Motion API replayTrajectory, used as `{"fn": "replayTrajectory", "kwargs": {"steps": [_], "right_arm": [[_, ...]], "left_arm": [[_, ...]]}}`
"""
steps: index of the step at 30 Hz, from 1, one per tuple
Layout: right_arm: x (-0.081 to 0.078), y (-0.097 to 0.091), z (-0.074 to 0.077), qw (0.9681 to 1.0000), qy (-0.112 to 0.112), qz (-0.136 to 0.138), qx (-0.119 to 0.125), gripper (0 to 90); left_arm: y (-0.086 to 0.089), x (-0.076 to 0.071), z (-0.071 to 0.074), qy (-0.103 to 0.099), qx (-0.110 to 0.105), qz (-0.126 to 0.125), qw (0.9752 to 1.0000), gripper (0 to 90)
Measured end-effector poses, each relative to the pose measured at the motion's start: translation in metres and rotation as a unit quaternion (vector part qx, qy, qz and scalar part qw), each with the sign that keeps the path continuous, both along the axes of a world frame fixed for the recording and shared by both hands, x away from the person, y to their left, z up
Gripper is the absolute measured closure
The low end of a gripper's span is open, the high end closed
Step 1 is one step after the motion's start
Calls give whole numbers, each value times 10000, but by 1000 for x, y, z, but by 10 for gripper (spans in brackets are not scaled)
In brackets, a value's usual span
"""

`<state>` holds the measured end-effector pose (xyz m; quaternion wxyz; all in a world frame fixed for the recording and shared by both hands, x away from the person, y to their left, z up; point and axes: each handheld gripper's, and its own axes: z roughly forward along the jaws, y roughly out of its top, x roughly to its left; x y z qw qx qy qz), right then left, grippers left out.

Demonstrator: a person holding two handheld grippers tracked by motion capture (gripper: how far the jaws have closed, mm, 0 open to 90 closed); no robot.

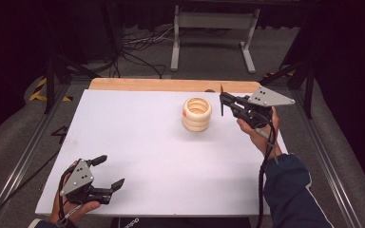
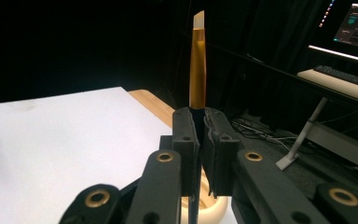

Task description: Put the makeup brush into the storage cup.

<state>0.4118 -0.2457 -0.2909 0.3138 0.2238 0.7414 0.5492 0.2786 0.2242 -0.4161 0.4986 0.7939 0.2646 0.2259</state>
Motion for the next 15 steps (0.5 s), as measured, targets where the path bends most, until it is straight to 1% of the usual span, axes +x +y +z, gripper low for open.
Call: {"fn": "replayTrajectory", "kwargs": {"steps": [4,6,8,9,10,15], "right_arm": [[6,4,2,10000,-37,-63,39,845],[8,5,3,9999,-24,-71,110,845],[11,5,4,9998,-56,-121,170,845],[13,5,4,9996,-60,-124,238,845],[16,6,3,9994,-51,-184,272,845],[24,7,4,9989,-61,-301,357,845]], "left_arm": [[0,0,-1,6,-18,-15,10000,94],[1,0,-1,-1,-7,-5,10000,94],[1,0,-1,-3,-18,-13,10000,94],[1,0,-1,4,-8,-11,10000,93],[1,0,-1,6,0,1,10000,94],[2,0,-1,4,1,-16,10000,94]]}}
